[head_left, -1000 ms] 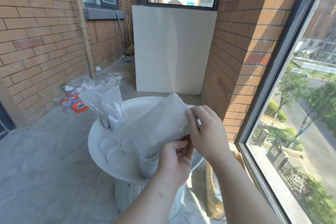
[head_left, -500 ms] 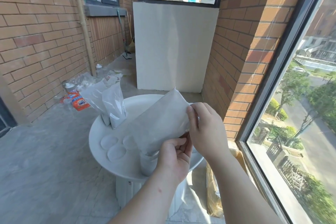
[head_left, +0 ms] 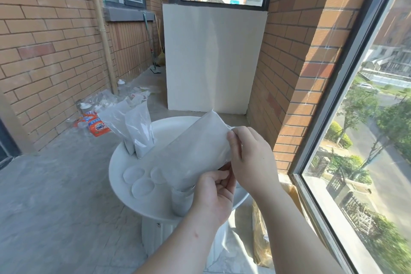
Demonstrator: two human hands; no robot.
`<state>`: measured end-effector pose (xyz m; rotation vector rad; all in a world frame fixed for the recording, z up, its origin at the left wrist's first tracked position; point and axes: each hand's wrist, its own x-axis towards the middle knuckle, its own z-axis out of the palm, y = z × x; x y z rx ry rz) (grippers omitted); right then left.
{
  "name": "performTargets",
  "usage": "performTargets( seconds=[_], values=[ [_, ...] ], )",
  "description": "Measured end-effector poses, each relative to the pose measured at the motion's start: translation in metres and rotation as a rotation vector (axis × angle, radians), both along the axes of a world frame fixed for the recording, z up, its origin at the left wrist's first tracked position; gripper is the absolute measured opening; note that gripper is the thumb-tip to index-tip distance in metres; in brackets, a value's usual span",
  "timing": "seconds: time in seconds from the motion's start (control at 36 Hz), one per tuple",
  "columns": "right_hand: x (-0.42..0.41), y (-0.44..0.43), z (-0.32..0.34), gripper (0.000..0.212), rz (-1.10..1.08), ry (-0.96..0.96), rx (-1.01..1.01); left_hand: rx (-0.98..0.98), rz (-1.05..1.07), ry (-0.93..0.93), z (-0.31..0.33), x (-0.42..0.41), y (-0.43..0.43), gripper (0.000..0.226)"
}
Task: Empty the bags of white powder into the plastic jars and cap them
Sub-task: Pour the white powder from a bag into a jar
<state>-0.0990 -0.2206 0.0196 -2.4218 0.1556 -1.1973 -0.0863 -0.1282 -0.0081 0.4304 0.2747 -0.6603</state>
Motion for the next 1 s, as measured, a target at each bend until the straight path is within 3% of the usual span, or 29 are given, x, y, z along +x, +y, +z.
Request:
performTargets(
  seconds=[0.25,1.0],
  values=[
    [0.0000,0.0002,0.0002,0.029,0.004,-0.014,-0.002,-0.003,-0.020,-0.032,0.0023,-0.0021,0.0003,0.047],
    [0.0007,0.0012,0.0036,0.029,0.007,-0.054,-0.094,0.024,-0.021,0.004,0.0021,-0.0017,0.0004,0.033]
  ],
)
